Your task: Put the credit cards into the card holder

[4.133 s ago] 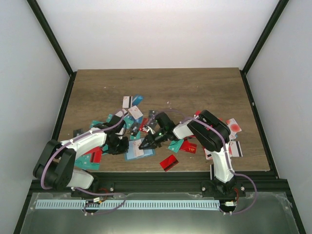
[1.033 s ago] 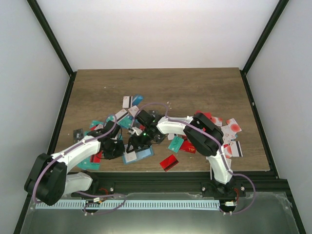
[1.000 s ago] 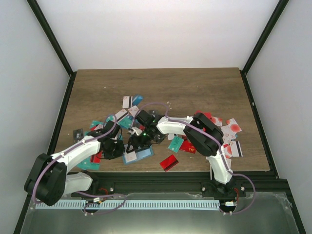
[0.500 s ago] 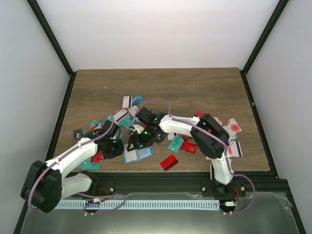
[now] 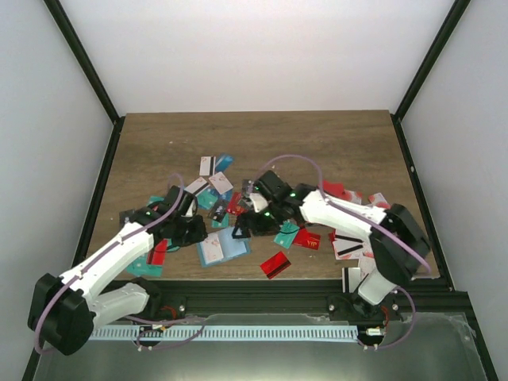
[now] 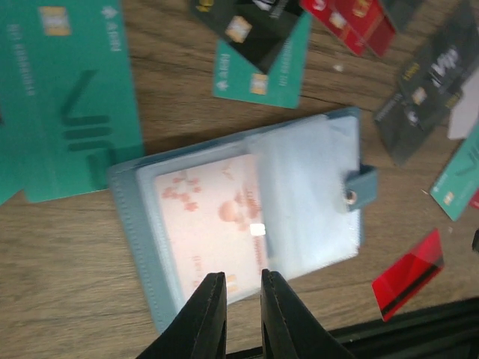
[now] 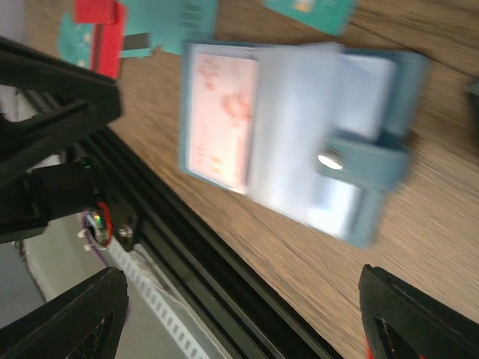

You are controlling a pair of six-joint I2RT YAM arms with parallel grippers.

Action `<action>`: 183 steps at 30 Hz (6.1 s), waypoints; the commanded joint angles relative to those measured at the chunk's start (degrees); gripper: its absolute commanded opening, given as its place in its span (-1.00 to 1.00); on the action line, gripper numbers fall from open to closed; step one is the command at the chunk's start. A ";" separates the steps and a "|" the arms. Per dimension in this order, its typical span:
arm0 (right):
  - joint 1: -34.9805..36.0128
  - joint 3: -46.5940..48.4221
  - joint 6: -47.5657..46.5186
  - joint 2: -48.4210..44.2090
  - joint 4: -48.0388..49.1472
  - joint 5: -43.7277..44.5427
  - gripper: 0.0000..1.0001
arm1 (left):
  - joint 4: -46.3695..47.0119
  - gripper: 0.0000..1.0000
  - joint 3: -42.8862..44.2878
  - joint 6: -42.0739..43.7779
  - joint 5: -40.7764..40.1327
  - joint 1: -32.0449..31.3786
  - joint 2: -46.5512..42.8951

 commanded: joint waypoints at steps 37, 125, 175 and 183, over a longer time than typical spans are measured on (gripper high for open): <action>-7.11 -59.10 52.38 -45.16 26.86 -0.81 0.30 | 21.66 -0.69 17.57 7.10 16.83 -28.11 44.50; -10.19 -18.52 11.45 -25.09 47.01 -35.44 -0.99 | 24.16 -0.92 14.77 7.97 45.02 -4.29 -1.71; -1.71 -4.27 -6.67 -3.11 1.32 -1.52 0.43 | 8.40 -0.92 -4.15 -1.83 11.88 1.71 -3.16; -1.49 -4.45 -3.70 2.89 5.59 -5.84 0.41 | 16.56 -0.92 -0.54 1.40 14.47 1.78 8.11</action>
